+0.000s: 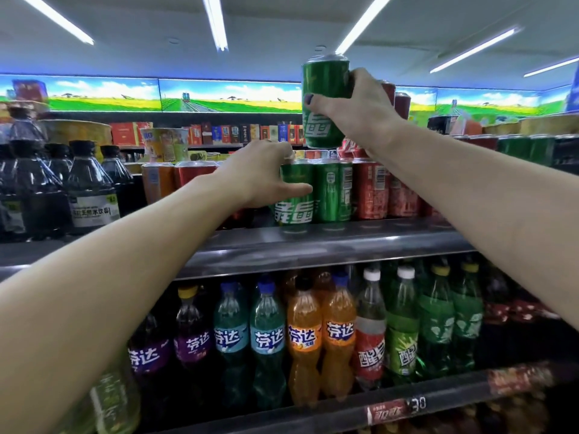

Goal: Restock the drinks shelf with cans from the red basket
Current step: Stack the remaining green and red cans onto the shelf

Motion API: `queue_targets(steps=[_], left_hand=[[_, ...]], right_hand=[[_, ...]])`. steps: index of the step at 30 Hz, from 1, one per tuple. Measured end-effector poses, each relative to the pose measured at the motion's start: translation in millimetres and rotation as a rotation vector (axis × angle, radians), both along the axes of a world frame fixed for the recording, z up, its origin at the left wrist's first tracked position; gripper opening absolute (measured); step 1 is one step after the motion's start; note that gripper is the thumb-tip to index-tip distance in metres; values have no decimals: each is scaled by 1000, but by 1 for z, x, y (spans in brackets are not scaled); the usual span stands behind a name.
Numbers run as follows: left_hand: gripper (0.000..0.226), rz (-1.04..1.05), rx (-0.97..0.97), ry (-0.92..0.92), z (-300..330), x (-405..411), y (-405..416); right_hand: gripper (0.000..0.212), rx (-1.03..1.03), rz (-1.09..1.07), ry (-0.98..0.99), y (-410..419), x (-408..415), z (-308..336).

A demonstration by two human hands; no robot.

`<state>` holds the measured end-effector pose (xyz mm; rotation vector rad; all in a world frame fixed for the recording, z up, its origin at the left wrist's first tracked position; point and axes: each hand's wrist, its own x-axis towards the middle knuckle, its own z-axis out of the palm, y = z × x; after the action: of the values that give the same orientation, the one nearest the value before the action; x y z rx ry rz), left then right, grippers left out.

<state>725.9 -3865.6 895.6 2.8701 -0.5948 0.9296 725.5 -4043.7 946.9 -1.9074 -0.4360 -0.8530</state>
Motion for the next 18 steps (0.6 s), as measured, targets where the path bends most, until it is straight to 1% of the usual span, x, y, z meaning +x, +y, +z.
queue_targets(steps=[3, 7, 10, 14, 16, 18], left_hand=[[66, -20, 9, 19, 3, 3, 3], [66, -34, 19, 101, 8, 10, 2], [67, -35, 25, 110, 11, 14, 1], [67, -38, 28, 116, 8, 12, 2], [64, -44, 12, 117, 6, 12, 3], [62, -52, 2, 115, 5, 13, 4]], right_hand=[[56, -11, 25, 10, 1, 11, 3], [54, -18, 3, 54, 3, 26, 11], [55, -30, -15, 78, 11, 36, 15], [42, -70, -28, 145, 22, 47, 13], [48, -101, -42, 159, 25, 51, 12], [68, -103, -55, 169, 26, 56, 10]])
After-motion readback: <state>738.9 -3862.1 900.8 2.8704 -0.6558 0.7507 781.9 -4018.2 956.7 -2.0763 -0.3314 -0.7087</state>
